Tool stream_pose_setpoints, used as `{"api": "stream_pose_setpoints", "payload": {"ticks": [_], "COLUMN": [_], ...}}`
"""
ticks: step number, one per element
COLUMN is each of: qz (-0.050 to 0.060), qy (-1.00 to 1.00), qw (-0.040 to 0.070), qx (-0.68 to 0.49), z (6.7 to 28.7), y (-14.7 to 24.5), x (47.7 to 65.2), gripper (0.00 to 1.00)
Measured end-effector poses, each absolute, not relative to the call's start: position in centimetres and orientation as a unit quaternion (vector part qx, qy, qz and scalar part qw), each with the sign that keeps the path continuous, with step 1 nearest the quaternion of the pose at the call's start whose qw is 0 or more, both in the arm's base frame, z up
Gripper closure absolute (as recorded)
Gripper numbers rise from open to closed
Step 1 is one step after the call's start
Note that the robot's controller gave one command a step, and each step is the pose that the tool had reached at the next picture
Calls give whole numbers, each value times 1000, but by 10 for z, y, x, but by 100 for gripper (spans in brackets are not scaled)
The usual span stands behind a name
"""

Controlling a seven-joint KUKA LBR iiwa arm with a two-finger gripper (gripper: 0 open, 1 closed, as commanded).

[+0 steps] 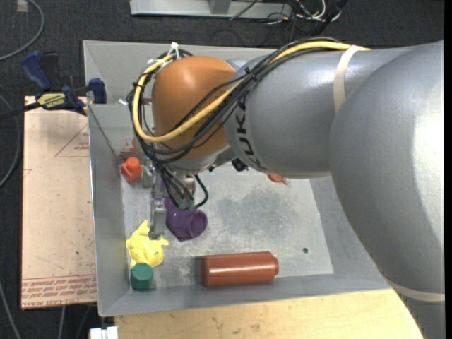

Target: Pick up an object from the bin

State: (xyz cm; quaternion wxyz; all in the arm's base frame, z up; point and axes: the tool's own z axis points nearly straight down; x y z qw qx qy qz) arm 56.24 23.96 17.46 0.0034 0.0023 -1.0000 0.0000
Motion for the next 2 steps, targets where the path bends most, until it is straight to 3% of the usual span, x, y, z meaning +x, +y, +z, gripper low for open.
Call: {"api": "stream_pose_setpoints", "payload": {"ticks": [1,2], "qz": [-1,-2], "qy": [-1000,-999], "qw": [0,-2], "qx": [1,-35], "z": [179,144], "y": [239,223], "x": [564,561], "gripper": [0,0]}}
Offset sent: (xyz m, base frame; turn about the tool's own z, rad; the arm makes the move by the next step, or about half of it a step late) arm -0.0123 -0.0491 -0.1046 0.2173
